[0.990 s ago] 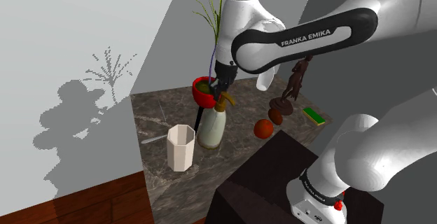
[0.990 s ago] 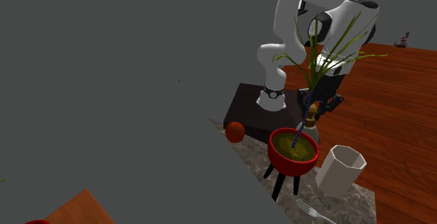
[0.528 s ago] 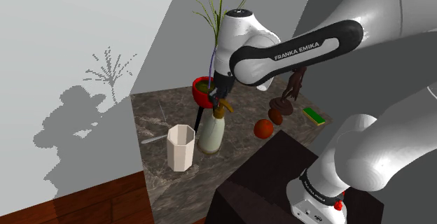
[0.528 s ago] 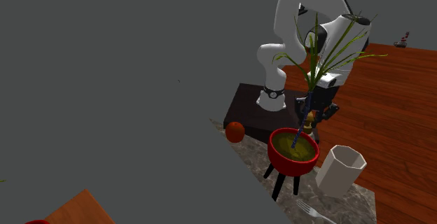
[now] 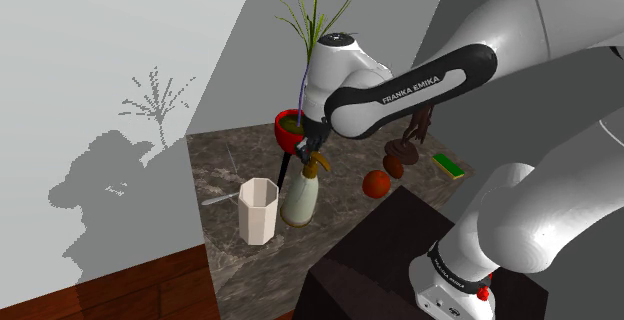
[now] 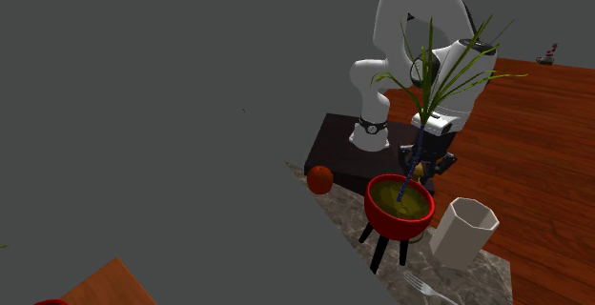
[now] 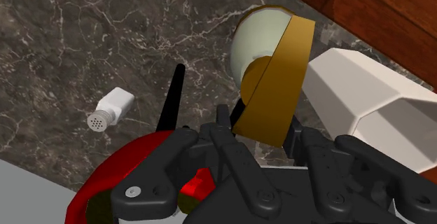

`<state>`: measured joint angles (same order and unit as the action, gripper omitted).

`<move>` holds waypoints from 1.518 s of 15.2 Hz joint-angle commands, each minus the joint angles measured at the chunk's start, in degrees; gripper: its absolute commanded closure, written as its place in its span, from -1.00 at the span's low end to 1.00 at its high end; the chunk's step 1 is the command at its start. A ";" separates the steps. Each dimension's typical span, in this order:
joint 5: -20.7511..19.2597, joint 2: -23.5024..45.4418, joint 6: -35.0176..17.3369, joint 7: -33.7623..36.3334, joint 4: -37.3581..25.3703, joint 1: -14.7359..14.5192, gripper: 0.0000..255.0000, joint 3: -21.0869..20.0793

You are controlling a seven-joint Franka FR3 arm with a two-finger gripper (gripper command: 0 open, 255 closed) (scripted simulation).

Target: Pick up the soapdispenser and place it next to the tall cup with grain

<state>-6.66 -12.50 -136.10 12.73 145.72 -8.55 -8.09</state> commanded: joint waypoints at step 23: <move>1.58 -4.88 7.86 -1.09 -3.11 -0.74 -1.00 0.04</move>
<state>-5.09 -17.37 -128.26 11.64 142.61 -9.28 -8.05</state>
